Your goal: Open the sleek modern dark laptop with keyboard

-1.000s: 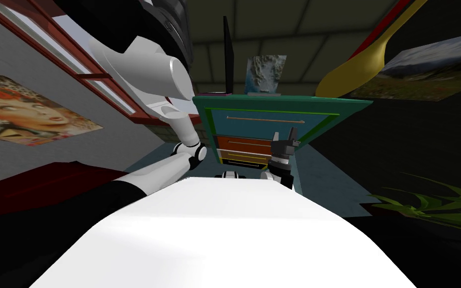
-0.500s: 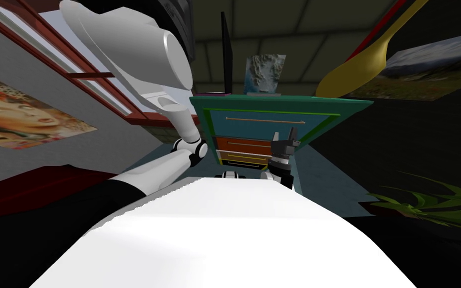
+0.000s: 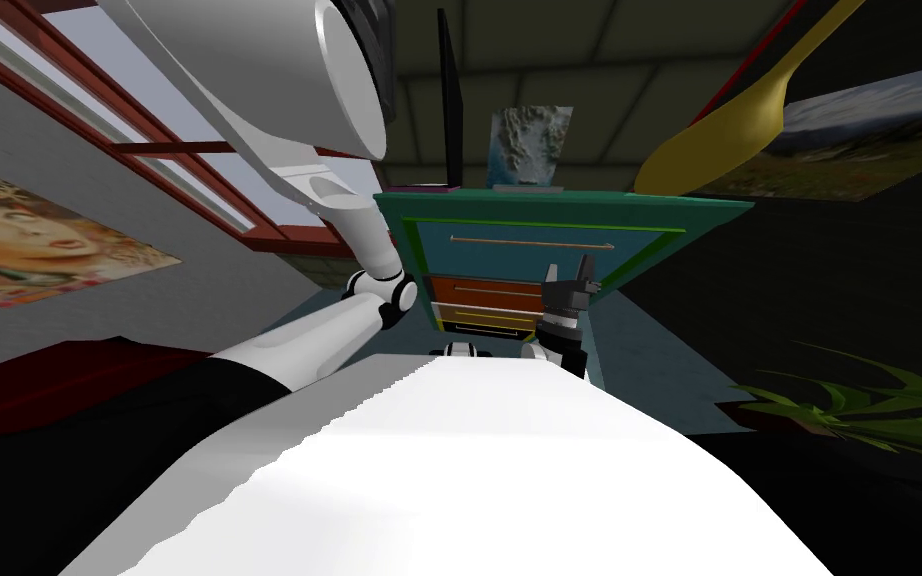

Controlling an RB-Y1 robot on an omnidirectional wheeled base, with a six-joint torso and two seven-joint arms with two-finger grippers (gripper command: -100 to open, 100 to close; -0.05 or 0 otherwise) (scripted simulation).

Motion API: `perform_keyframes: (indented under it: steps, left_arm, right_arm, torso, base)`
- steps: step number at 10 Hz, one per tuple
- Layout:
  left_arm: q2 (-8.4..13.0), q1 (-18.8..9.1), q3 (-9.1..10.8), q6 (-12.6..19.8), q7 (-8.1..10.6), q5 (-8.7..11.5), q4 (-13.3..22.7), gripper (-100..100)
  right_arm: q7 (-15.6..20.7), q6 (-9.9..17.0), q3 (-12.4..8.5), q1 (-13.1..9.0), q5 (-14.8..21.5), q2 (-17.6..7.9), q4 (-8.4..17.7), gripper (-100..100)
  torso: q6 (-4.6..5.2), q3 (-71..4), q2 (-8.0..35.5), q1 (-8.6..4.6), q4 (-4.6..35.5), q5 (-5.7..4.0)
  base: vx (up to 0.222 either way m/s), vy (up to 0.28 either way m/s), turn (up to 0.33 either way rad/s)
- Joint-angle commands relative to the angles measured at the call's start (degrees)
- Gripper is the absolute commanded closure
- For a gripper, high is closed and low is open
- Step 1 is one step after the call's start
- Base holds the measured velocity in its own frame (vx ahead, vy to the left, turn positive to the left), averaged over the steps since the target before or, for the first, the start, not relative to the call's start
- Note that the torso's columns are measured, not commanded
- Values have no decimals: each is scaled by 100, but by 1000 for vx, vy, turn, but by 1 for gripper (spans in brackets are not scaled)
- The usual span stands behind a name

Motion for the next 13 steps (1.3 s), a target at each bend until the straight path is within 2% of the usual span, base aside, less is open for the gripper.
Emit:
perform_keyframes:
  steps: [1,2,4,5,6,7,8,9,10,11,12,13]
  left_arm:
    - [-29,-260,-28,438,-93,-68,129,-100]
    - [-58,-493,-58,604,-176,-137,252,-100]
    - [-58,-493,-58,840,-176,-137,252,-100]
    - [-86,-708,-88,1045,-253,-202,371,-100]
    - [-86,-708,-88,1196,-253,-202,371,-100]
    - [-114,-905,-117,1368,-324,-263,483,-100]
    - [-114,-905,-117,1531,-324,-263,483,-100]
    - [-144,-1083,-144,1695,-388,-320,588,-100]
    - [-144,-1083,-144,1837,-388,-320,588,-100]
    - [-178,-1241,-170,2010,-446,-372,683,-100]
    - [-178,-1241,-170,2113,-446,-372,683,-100]
    - [-216,-1379,-194,2317,-497,-418,769,-100]
  right_arm:
    - [0,0,0,0,0,0,0,0]
    - [0,0,0,0,0,0,0,0]
    - [0,0,0,0,0,0,0,0]
    - [0,0,0,0,0,0,0,0]
    - [0,0,0,0,0,0,0,0]
    - [0,0,0,0,0,0,0,0]
    - [0,0,0,0,0,0,0,0]
    - [0,0,0,0,0,0,0,0]
    - [0,0,0,0,0,0,0,0]
    - [0,0,0,0,0,0,0,0]
    - [0,0,0,0,0,0,0,0]
    - [0,0,0,0,0,0,0,0]
  torso:
    - [2,-2,-4,-3,0,-2]
    - [0,-5,-8,1,-2,0]
    - [0,-6,-10,4,-3,1]
    - [0,1,2,3,0,1]
    - [2,1,1,-2,2,-2]
    - [0,-1,-3,-1,0,-1]
    - [1,-6,-10,0,-2,-1]
    - [0,-5,-8,0,-3,0]
    - [1,-6,-11,-1,-2,-1]
    - [0,-4,-6,3,-2,1]
    - [1,-1,-2,1,0,0]
    - [0,1,1,2,1,0]
  base:
    - [53,2,-35]
    - [68,9,-58]
    - [49,8,-10]
    - [40,4,-55]
    - [49,4,-33]
    - [66,6,-55]
    - [54,2,-25]
    - [70,0,-49]
    - [63,8,-24]
    - [55,3,-33]
    - [45,7,-27]
    - [53,10,-45]
